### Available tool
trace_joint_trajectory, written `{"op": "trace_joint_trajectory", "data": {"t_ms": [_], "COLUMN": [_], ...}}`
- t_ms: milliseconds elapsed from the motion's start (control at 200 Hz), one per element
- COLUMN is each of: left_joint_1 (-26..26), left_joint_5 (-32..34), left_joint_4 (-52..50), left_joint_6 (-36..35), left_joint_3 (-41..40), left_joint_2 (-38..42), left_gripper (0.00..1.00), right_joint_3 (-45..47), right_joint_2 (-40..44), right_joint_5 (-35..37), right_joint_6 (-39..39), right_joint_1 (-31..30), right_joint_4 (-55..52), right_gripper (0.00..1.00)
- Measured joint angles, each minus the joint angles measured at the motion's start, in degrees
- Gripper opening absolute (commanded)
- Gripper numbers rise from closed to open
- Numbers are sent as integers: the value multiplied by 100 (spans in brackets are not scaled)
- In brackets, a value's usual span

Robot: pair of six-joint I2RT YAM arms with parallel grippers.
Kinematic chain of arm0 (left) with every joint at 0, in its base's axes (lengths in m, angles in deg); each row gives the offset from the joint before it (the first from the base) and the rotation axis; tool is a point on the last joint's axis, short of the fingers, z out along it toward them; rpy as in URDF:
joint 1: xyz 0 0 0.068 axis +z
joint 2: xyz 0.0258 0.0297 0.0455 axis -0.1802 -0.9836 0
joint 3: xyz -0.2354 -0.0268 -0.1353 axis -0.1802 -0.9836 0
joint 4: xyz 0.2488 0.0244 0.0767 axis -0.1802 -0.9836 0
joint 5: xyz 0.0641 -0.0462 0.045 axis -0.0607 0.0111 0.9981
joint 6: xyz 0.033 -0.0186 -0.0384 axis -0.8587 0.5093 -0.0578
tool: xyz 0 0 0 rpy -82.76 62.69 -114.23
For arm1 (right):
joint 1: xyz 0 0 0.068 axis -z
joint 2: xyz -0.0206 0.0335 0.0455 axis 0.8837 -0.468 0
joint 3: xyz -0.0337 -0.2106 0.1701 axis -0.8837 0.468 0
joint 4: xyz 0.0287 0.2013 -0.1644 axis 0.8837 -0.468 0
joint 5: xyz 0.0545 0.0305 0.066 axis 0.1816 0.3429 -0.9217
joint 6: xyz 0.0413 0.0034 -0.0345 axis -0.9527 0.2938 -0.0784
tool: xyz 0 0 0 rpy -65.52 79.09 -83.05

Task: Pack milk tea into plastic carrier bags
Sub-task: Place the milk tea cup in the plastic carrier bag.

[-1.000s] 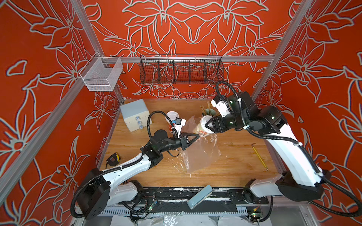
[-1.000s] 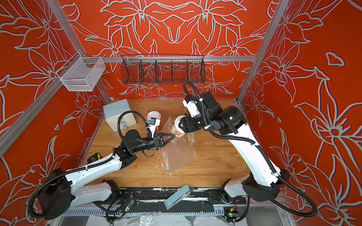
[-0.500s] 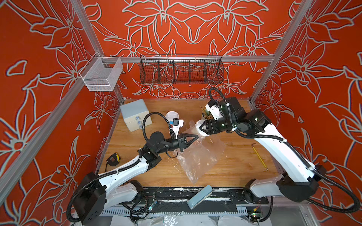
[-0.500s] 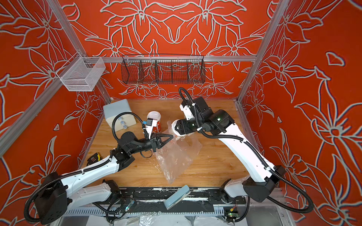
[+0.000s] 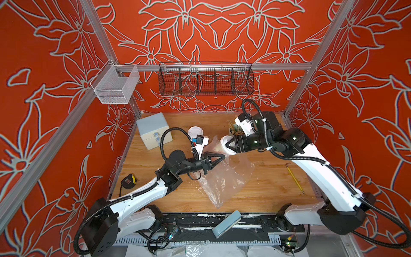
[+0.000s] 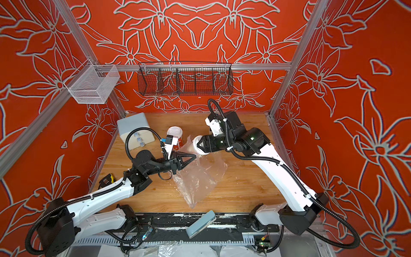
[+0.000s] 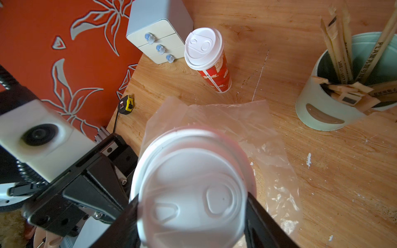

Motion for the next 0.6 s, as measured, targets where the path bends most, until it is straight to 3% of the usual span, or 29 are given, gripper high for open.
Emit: {"op": "trace_joint_trajectory", "data": {"t_ms": [600], "left_joint_1": [11], "left_joint_5": [-549], "left_joint_4": [68], "left_joint_6": [-396], "left_joint_3": [90], "left_joint_2": [-420], "left_gripper": [0], "right_joint_3": [164], "right_joint_2": [-13], "right_joint_5": [-605], "right_joint_6": [-142], "right_joint_1": [109], "right_joint_4": [-37], "right_gripper": [33]}}
